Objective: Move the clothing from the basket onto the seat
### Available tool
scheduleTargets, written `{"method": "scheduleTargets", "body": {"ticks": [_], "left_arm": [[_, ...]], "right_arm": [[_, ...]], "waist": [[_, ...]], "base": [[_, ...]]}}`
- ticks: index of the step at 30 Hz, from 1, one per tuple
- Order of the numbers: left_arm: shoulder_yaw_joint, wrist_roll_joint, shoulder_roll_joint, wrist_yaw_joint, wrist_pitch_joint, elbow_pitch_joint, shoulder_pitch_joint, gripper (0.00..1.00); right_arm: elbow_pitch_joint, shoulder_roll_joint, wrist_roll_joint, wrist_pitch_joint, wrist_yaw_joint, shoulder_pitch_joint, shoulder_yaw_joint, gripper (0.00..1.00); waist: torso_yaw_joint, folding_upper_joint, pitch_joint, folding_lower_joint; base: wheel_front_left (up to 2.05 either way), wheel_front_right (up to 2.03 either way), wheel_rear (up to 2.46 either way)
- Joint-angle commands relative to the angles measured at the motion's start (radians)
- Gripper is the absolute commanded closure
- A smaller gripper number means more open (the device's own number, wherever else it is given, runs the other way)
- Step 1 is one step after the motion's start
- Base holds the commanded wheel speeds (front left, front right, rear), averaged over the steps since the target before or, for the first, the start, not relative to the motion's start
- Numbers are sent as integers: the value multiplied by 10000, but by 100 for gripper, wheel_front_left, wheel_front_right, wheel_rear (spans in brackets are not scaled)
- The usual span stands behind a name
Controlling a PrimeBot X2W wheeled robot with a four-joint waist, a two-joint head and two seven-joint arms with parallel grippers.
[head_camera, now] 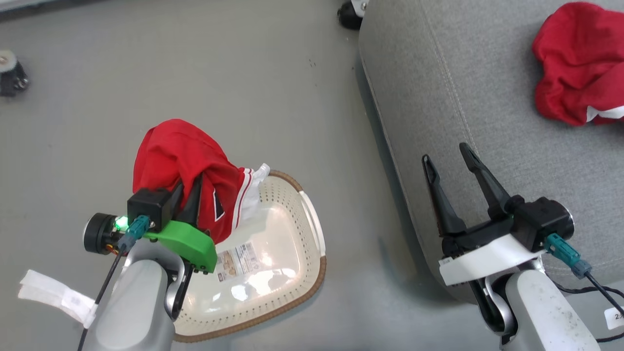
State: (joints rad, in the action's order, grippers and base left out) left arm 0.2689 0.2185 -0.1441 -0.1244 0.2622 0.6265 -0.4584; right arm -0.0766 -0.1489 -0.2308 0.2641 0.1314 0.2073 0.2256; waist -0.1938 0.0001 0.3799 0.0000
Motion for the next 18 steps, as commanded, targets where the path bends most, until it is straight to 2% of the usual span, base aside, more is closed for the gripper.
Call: {"method": "scheduleTargets", "body": {"ticks": [1,7,13,18], "left_arm": [[-55,-193,-74,-53,35,-449,386,100],[-249,-463,-117,-66,34,-2825,1530,100],[-228,-148,-127,-69,33,-5143,2377,100],[-40,65,-155,-68,31,-6533,2770,100]], "right_arm": [[-59,-57,32,5,-14,-274,-4,0],[-146,-63,28,5,-14,-771,-27,0],[-184,-128,67,5,-14,-1082,48,0],[-148,-182,65,3,-14,-1189,67,0]], "waist": [[652,-1,-1674,0],[753,-1,-2515,0],[833,-1,-3157,0],[830,-1,-3375,0]], "base": [[0,0,0],[0,0,0],[0,0,0],[0,0,0]]}}
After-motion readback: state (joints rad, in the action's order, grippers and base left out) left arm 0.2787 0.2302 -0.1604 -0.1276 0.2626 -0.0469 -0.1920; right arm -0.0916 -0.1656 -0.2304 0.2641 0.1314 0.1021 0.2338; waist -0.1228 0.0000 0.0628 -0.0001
